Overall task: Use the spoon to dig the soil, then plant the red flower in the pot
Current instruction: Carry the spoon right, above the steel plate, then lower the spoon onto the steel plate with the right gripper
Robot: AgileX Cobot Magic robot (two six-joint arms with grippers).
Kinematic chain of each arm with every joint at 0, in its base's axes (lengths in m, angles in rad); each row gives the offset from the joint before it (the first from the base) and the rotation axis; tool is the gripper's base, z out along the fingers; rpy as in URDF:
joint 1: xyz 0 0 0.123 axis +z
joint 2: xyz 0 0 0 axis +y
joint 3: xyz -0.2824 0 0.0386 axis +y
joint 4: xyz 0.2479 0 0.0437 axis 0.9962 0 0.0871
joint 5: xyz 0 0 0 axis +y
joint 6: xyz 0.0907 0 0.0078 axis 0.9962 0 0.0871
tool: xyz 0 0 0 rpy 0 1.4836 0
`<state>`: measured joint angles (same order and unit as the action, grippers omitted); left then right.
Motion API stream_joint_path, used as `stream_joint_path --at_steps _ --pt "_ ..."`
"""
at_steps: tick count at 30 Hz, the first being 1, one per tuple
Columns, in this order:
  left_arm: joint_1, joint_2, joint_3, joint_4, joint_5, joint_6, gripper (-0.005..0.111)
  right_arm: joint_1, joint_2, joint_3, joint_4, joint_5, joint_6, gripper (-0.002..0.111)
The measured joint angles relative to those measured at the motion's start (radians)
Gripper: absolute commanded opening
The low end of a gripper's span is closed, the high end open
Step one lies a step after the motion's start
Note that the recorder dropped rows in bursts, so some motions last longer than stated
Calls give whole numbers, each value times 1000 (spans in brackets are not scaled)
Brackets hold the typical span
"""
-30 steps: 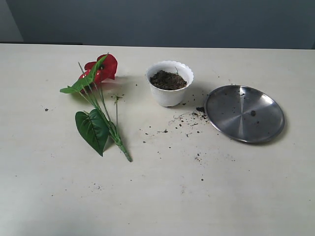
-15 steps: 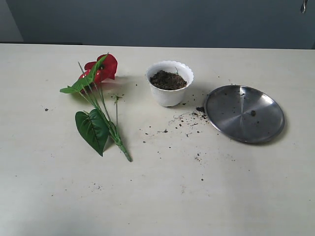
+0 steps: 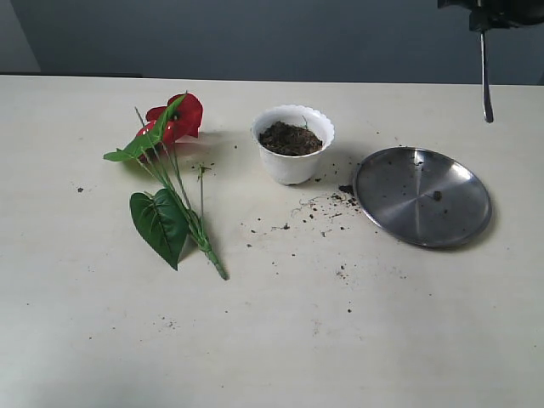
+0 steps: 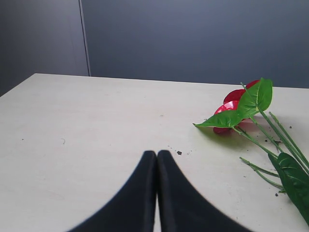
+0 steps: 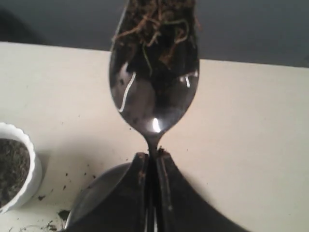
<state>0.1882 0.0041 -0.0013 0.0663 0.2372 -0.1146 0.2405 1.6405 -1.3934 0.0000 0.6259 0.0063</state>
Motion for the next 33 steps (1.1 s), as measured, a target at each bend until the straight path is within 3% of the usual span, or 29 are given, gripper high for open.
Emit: stream_joint_path --at_steps 9,33 --pt "0 0 0 0 0 0 1 0 133 -52 70 158 -29 -1" --pt "0 0 0 0 0 0 1 52 326 -52 34 246 42 -1"
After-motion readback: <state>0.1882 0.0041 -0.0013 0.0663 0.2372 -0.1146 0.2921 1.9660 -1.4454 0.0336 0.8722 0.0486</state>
